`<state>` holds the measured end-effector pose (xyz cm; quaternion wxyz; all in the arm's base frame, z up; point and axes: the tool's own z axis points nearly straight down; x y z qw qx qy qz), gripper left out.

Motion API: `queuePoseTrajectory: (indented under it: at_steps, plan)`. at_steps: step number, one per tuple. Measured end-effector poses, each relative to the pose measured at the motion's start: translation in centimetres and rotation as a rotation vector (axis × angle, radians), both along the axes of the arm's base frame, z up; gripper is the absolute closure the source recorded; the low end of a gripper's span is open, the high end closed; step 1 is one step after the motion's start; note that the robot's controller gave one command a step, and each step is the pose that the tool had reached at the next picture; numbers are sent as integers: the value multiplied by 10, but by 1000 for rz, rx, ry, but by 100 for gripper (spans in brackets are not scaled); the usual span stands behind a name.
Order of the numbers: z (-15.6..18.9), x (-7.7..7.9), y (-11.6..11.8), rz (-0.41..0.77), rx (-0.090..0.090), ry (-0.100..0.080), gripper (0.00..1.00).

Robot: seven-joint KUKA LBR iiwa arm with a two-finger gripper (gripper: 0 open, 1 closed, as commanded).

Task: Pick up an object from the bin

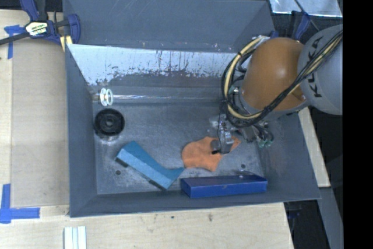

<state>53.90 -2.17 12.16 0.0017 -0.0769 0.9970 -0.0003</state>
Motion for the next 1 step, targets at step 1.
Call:
queuePoseTrajectory:
  at_steps: [1]
  plan:
    - [0, 0, 0, 0, 0, 0, 100]
